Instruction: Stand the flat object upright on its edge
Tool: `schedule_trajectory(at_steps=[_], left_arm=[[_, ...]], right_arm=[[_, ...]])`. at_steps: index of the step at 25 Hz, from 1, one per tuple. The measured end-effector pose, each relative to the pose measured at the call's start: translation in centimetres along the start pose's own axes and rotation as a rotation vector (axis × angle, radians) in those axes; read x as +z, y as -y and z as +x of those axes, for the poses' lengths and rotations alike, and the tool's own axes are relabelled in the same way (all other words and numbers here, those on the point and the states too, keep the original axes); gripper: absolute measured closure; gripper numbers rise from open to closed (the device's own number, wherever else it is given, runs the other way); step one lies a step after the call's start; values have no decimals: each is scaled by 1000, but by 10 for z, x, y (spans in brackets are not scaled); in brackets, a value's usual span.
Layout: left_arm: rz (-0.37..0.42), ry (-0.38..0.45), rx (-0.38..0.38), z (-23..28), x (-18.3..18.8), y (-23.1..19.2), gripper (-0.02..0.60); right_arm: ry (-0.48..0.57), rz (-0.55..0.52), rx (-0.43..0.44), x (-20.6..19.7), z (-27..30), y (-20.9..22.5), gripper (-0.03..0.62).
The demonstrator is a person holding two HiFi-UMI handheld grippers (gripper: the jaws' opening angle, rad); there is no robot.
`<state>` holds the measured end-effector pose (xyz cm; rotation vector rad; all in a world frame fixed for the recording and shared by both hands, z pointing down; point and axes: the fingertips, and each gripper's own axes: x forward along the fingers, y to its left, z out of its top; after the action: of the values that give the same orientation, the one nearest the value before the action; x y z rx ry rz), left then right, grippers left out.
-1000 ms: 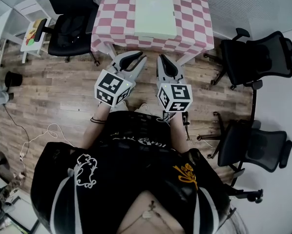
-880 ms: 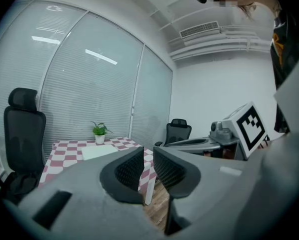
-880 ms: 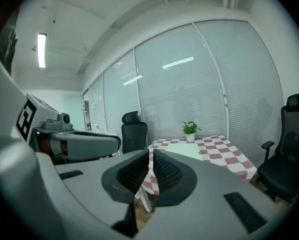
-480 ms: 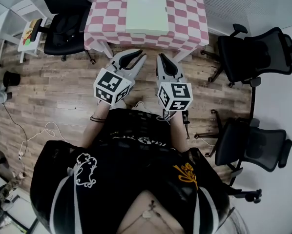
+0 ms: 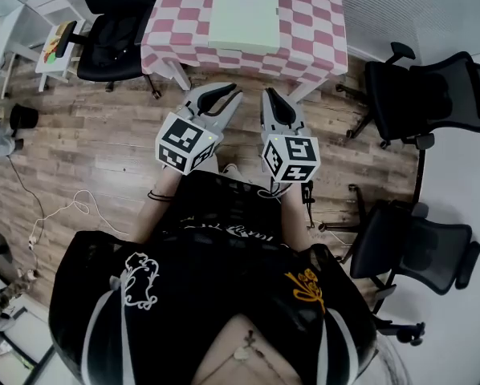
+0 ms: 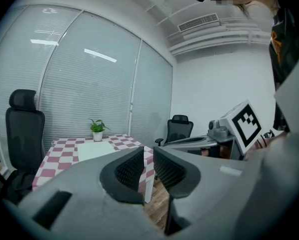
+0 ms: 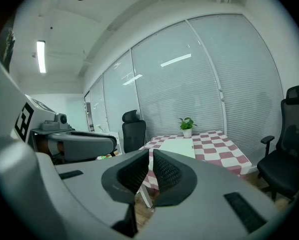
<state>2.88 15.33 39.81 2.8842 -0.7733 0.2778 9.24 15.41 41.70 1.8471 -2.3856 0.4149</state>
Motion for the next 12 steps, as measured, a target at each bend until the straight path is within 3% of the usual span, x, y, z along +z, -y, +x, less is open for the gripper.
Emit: schedule_trajectory(at_steps=[12], left_arm=[[-17, -23, 3, 13, -9, -35, 528]], right_arm=[[-20, 17, -16, -4, 32, 9, 563]])
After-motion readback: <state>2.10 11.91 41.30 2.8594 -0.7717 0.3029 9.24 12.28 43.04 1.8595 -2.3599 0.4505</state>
